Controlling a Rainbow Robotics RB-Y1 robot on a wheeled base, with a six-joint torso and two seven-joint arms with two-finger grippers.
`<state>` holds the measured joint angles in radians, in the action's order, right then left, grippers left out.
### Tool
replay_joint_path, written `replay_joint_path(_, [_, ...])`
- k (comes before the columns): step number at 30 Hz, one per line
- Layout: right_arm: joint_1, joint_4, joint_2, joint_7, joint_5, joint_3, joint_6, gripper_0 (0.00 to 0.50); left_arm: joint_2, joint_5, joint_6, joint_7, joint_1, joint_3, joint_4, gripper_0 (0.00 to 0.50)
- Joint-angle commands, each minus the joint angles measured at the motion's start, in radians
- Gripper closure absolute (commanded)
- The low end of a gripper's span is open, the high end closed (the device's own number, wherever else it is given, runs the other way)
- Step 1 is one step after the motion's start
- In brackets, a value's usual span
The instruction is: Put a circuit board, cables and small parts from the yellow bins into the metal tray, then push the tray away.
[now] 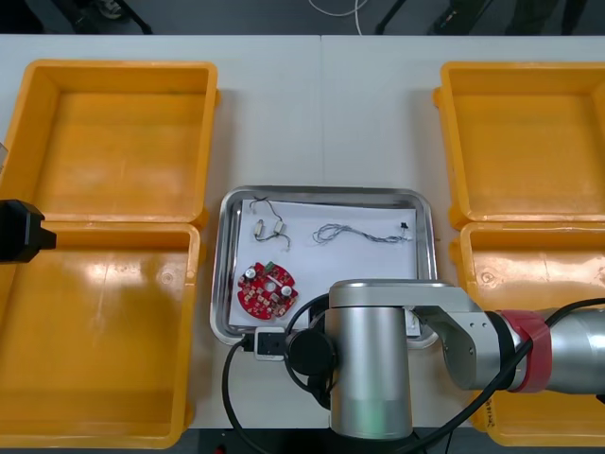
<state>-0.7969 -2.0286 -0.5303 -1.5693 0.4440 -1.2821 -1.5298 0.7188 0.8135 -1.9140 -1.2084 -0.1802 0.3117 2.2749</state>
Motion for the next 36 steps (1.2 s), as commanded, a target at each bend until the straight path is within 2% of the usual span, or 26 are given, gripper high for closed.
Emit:
replay_joint_path(1, [-0.035, -0.012, 0.003, 0.032, -0.005, 0.026, 0.034, 0.5, 0.044, 0.007, -0.006, -0.089, 0.021, 0.03, 0.029, 0.0])
replay_joint_path(14, [-0.071, -0.001, -0.05, 0.023, -0.005, 0.043, 0.085, 0.5, 0.044, 0.007, -0.006, -0.089, 0.021, 0.03, 0.029, 0.0])
replay_joint_path(22, [-0.101, 0.085, -0.05, 0.015, -0.004, 0.058, 0.146, 0.5, 0.044, 0.007, -0.006, -0.089, 0.021, 0.03, 0.029, 0.0])
replay_joint_path(36, [-0.151, 0.131, -0.043, -0.001, -0.002, 0.095, 0.146, 0.5, 0.044, 0.007, -0.006, -0.089, 0.021, 0.03, 0.029, 0.0])
